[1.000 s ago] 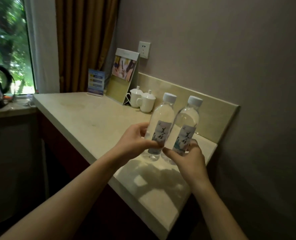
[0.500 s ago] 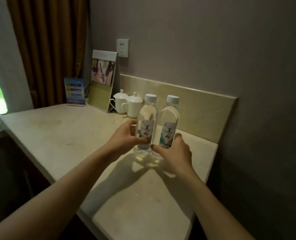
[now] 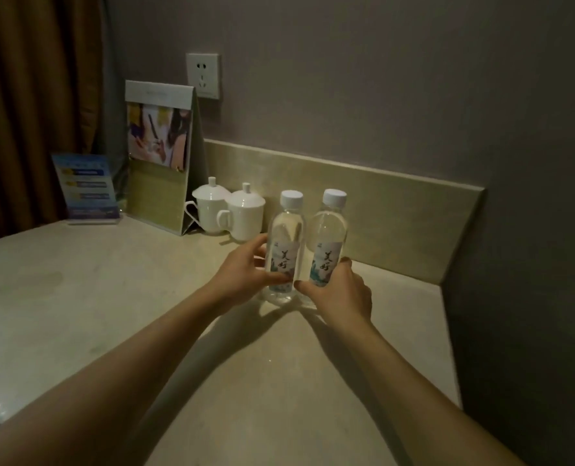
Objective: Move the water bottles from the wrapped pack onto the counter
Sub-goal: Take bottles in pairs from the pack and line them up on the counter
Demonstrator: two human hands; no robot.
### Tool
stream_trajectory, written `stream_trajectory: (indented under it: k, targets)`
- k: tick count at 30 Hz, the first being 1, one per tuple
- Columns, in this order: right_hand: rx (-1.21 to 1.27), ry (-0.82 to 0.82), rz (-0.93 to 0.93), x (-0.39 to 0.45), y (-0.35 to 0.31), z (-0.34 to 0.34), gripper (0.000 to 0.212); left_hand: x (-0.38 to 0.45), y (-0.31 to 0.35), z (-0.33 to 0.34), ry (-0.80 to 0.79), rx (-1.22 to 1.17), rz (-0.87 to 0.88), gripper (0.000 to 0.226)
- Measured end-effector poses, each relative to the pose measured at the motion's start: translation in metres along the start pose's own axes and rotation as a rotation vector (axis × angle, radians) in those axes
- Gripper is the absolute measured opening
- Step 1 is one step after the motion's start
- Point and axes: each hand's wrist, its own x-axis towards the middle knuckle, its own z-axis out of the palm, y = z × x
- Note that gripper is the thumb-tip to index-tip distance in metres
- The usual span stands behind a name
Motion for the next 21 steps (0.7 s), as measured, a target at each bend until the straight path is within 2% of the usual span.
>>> stream_trajectory:
  k: [9,16,21]
  targets:
    - [-0.063,0.119,0.110,0.038,-0.018,0.048,0.057,0.059,-0.034,-0.020,-0.065,0.091,0.115,0.051]
    - [-0.034,0.121,0.123,0.061,-0.026,0.062,0.066,0.084,-0.048,-0.017,0.036,0.121,0.106,0.055]
    - [0.003,0.176,0.032,0.060,-0.014,0.063,0.052,0.090,-0.056,-0.019,0.129,0.288,0.041,0.043]
